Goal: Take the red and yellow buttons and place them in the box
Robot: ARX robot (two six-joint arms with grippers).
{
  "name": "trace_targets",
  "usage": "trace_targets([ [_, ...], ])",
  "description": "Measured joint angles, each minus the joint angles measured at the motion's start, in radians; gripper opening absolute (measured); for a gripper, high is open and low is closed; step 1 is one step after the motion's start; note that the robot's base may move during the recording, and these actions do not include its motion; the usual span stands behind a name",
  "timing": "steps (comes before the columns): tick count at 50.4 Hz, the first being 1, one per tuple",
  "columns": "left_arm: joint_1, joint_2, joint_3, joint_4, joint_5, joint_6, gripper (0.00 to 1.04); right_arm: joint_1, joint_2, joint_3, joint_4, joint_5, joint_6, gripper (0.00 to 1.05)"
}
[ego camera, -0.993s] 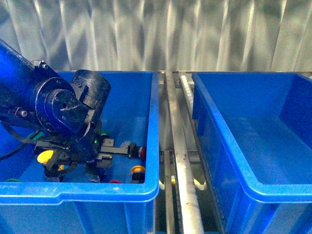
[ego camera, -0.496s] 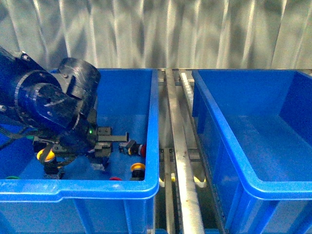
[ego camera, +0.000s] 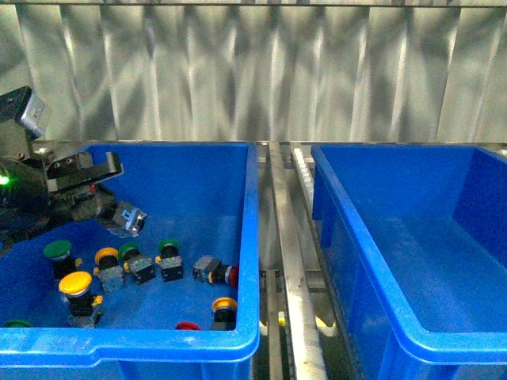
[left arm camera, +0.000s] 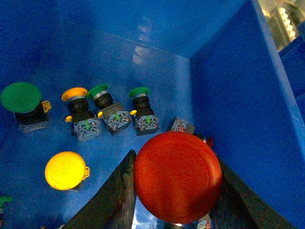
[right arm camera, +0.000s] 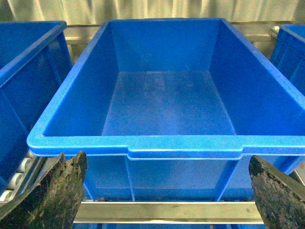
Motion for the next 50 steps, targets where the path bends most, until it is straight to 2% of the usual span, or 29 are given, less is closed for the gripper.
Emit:
trace_targets([
  [6,-0.024,-0.028,-0.051,0.069,0.076,-0.071,0.34,0.000,0.000,0.000,0.000,0.000,0.000,0.98],
  [14,-0.178,-0.060,-0.099,0.365,0.375,-0.331,0.34,0.000,0.000,0.000,0.000,0.000,0.000,0.98],
  [22,-0.301,-0.059,-0.099,0.528,0.540,-0.503,0.34,0.000,0.000,0.000,0.000,0.000,0.000,0.98],
  [30,-0.363,-0.020,-0.102,0.653,0.576,-0.597,0.34,0.000,0.000,0.000,0.000,0.000,0.000,0.98],
  [41,-0.339,0.017,-0.150,0.838,0.557,-0.669,0.34,0.000,0.000,0.000,0.000,0.000,0.000,0.98],
  [50,-0.321,0.046,-0.136,0.851,0.541,-0.679,0.34,0.000,0.000,0.000,0.000,0.000,0.000,0.98],
])
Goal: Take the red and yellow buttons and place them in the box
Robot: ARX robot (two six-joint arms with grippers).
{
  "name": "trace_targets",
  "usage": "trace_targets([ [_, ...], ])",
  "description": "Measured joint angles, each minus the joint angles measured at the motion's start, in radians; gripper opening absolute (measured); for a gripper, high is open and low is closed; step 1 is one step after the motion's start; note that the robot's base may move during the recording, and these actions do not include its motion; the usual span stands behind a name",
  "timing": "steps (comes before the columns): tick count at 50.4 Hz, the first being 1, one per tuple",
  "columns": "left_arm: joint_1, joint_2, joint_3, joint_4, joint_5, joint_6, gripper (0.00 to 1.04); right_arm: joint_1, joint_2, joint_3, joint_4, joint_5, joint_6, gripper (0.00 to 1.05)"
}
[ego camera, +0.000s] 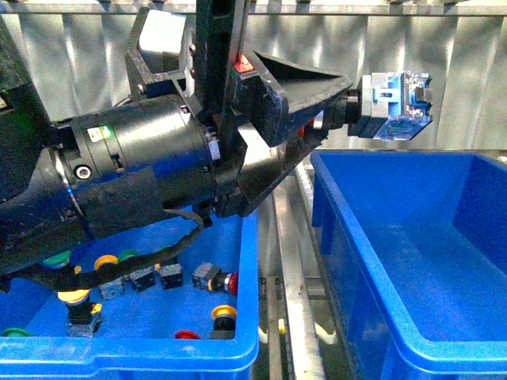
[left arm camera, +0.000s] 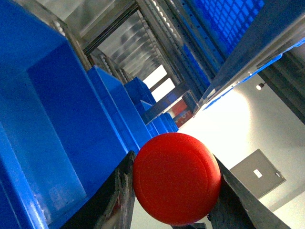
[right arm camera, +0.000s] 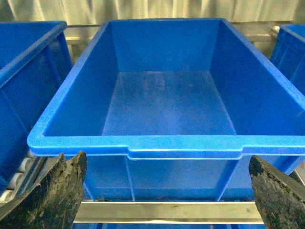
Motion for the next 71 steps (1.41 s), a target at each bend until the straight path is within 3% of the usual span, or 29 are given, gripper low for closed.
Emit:
trace_targets([
  [32,0.034,0.051,0.113,-0.134,0.009,0.098,0.34,0.002,0.002,0.000,0.004,0.005,0.004,0.98],
  [37,0.029,0.040,0.116,-0.147,0.016,0.108,0.34,-0.003,0.163,0.014,0.241,0.143,0.147,0.98],
  [40,0.026,0.031,0.119,-0.150,0.016,0.114,0.34,-0.043,0.300,0.070,0.363,0.114,0.277,0.98],
  [44,0.018,0.014,0.122,-0.148,0.020,0.120,0.34,-0.098,0.472,0.205,0.395,0.051,0.478,0.98],
  [49,0.014,0.003,0.122,-0.135,0.023,0.121,0.34,-0.103,0.610,0.362,0.422,-0.008,0.735,0.98],
  [52,0.012,-0.004,0.122,-0.135,0.024,0.124,0.34,-0.077,0.665,0.454,0.450,-0.012,0.927,0.98],
  [61,0.005,-0.005,0.152,-0.134,0.034,0.128,0.33,0.050,0.799,0.542,0.521,0.035,1.258,0.98],
  [71,-0.002,0.000,0.180,-0.133,0.035,0.130,0.33,0.167,0.888,0.551,0.563,0.137,1.366,0.98],
])
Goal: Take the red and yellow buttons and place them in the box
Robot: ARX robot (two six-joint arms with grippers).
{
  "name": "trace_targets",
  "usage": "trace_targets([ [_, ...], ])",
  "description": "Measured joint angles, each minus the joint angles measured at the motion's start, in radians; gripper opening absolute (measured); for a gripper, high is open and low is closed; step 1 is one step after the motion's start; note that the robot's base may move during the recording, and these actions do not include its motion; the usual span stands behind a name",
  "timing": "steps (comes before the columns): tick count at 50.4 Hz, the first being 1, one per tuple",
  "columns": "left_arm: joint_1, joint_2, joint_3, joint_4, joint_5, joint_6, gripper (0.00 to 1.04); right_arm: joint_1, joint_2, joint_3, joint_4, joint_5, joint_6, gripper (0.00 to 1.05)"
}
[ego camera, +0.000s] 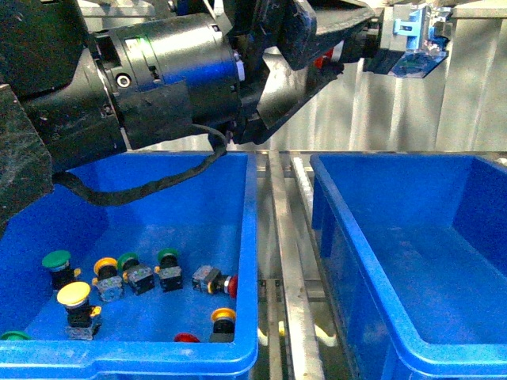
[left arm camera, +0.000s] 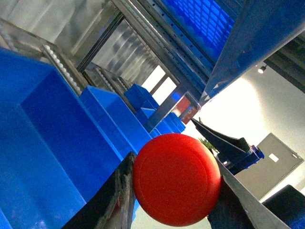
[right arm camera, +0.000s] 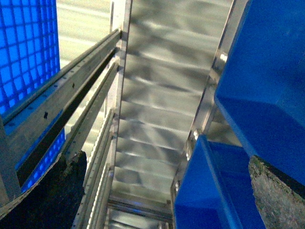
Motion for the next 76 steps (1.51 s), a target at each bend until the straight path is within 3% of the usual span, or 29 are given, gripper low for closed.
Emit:
trace_targets([
  [11,-0.009,0.035,0.028,-0.001,0.006,0.001,0.33,0.126,0.063,0.070,0.007,0.072,0.025,0.98],
  [32,-0.017,0.076,0.061,0.008,0.018,-0.003,0.33,0.241,0.089,0.094,0.019,0.119,0.043,0.98],
  [51,-0.042,0.123,0.089,0.027,0.016,-0.011,0.33,0.318,0.102,0.129,0.019,0.150,0.047,0.98],
  [66,-0.053,0.145,0.105,0.029,0.006,-0.024,0.33,0.328,0.100,0.135,0.011,0.158,0.038,0.98],
  [76,-0.058,0.146,0.110,0.027,0.002,-0.026,0.33,0.318,0.090,0.127,-0.015,0.158,0.027,0.72],
])
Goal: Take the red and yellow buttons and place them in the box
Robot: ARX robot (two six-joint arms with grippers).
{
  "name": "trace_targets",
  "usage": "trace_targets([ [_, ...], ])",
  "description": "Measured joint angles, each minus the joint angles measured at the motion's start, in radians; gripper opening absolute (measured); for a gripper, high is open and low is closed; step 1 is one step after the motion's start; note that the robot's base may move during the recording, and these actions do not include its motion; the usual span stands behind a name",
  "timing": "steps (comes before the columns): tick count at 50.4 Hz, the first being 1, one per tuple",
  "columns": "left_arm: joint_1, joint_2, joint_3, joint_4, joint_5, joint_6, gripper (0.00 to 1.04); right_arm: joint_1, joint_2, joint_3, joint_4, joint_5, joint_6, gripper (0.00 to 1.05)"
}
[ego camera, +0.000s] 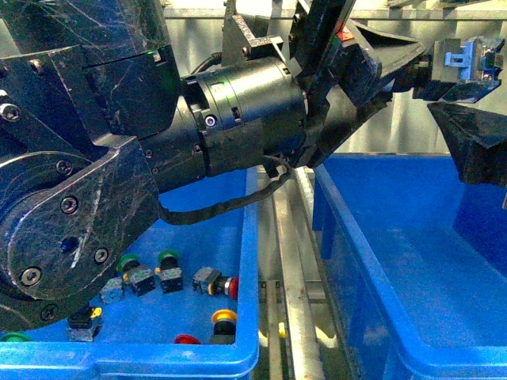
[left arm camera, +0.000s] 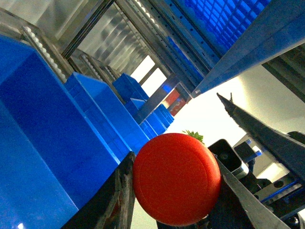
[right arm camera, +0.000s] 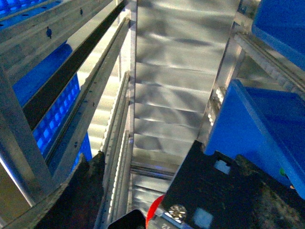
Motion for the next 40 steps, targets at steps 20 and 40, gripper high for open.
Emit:
trace_targets([
  [20,-0.018,-0.001,0.004,-0.023,0.001,0.017,0.33,-0.018,-0.028,-0.035,-0.014,0.004,0.002,0.38],
  [40,-0.027,-0.033,-0.005,-0.112,-0.059,0.111,0.76,-0.062,-0.042,-0.083,-0.012,-0.007,-0.032,0.36],
])
